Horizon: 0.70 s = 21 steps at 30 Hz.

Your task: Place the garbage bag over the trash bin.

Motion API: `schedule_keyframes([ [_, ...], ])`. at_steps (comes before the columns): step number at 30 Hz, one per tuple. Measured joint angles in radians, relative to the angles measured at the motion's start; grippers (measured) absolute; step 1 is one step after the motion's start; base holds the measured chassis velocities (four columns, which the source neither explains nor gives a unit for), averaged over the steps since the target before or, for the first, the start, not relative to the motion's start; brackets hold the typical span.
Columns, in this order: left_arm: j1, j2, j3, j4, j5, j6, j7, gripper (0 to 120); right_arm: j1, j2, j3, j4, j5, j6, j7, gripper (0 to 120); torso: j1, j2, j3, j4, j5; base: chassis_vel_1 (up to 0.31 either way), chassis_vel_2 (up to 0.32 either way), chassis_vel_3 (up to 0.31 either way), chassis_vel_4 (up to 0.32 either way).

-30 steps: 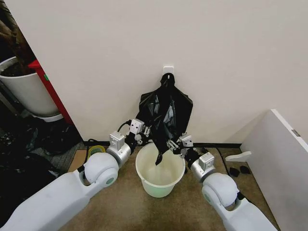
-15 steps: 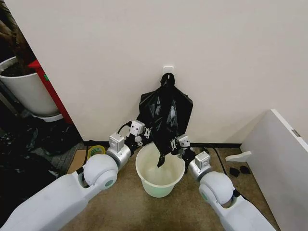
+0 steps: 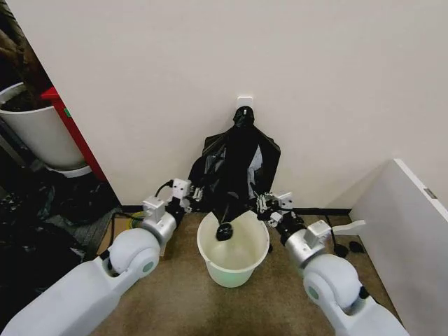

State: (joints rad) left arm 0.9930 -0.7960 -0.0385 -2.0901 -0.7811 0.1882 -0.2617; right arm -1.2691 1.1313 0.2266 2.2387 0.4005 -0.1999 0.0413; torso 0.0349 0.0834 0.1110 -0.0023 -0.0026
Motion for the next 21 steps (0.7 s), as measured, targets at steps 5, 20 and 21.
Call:
schedule_keyframes([
  [5,0.072,0.012,-0.045,-0.055,0.053,-0.039,0.039,51,-0.014,0.002,0.01,0.033,-0.047,0.014,-0.004,0,0.0,0.0,0.0,0.0,0.0,0.0,0.0,0.0,0.0],
  [20,-0.07,0.063,0.115,-0.011,0.179,-0.07,0.169,98,-0.048,0.007,0.033,0.058,-0.153,0.058,-0.037,0,0.0,0.0,0.0,-0.0001,0.0001,0.0,0.0,0.0,0.0],
  [21,-0.1,0.054,0.14,0.005,0.178,-0.068,0.169,100,-0.051,0.007,0.037,0.06,-0.156,0.06,-0.039,0,0.0,0.0,0.0,-0.0001,0.0002,0.0,0.0,0.0,0.0],
])
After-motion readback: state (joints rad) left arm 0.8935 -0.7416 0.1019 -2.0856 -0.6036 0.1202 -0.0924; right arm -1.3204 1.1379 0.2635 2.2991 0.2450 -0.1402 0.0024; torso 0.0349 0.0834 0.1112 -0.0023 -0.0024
